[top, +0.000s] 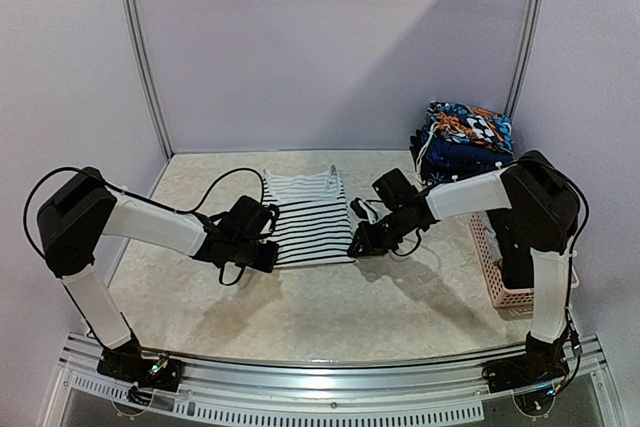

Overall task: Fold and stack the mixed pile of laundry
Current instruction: Adjust the 2/3-rectangle-folded tank top at the center of the board.

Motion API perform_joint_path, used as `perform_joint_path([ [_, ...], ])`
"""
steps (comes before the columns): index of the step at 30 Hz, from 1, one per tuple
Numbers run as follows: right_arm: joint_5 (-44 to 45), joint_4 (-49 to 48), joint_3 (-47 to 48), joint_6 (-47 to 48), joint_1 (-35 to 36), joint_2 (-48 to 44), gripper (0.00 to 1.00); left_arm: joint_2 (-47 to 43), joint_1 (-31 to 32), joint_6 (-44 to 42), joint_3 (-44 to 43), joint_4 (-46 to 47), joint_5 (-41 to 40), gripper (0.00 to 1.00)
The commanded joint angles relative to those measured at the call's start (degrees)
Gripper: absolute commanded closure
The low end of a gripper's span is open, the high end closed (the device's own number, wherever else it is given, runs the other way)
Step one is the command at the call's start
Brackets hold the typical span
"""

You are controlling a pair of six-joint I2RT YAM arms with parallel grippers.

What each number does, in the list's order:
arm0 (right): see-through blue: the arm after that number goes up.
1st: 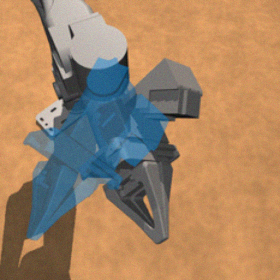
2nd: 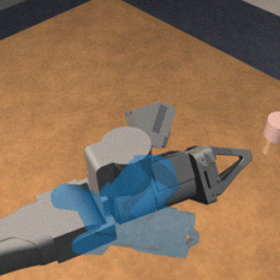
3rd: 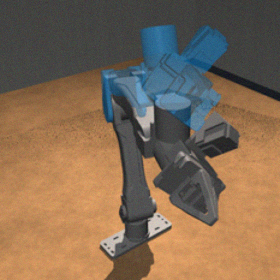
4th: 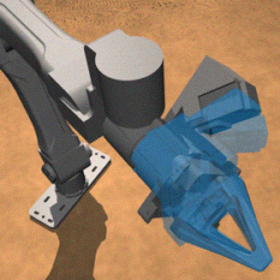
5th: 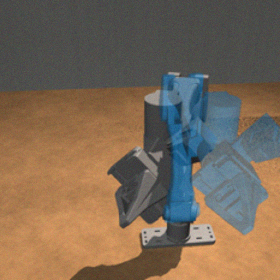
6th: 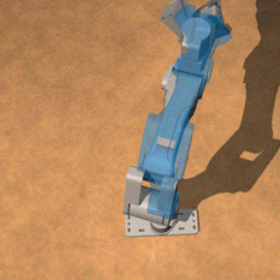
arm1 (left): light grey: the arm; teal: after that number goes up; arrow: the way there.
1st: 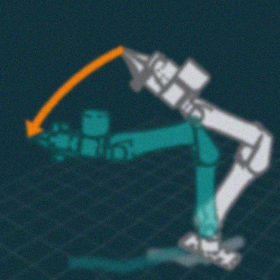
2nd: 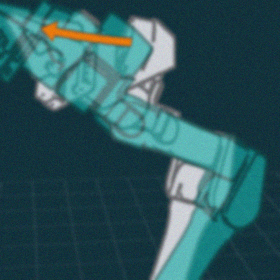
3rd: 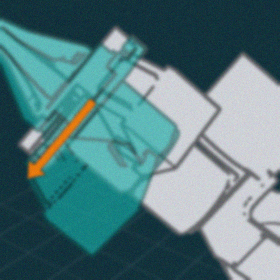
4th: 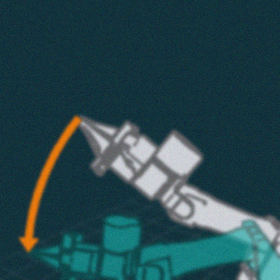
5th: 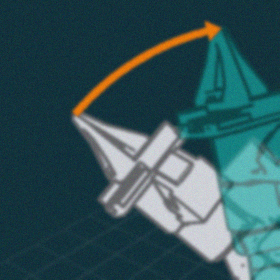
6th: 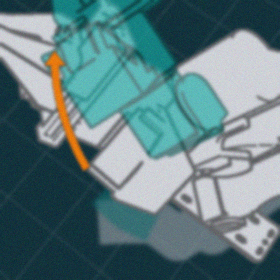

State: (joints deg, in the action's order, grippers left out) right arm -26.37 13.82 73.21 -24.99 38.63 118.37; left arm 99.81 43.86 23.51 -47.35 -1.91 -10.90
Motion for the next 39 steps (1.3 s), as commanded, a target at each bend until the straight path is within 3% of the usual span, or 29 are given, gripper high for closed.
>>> perform_joint_path([
  [1, 0.43, -0.43, -1.93, -1.06, 0.49, 0.6, 0.83, 0.19, 0.0, 1.07, 1.77, 0.93, 0.54, 0.78],
  [14, 2.99, -0.56, -5.71, -2.41, 0.95, -1.1, 0.85, -0.85, 0.96, 1.99, 4.61, 4.15, 0.44, 0.78],
  [30, 4.39, 0.78, -6.38, -2.6, 3.37, -8.68, 0.86, -9.98, 2.71, 1.59, 5.5, -1.25, -1.91, 0.78],
  [39, 3.52, -0.9, -4.47, -3.22, 3.69, -6.28, 0.86, -9.18, 2.9, 2.24, 6.77, -0.39, -1.93, 0.78],
])
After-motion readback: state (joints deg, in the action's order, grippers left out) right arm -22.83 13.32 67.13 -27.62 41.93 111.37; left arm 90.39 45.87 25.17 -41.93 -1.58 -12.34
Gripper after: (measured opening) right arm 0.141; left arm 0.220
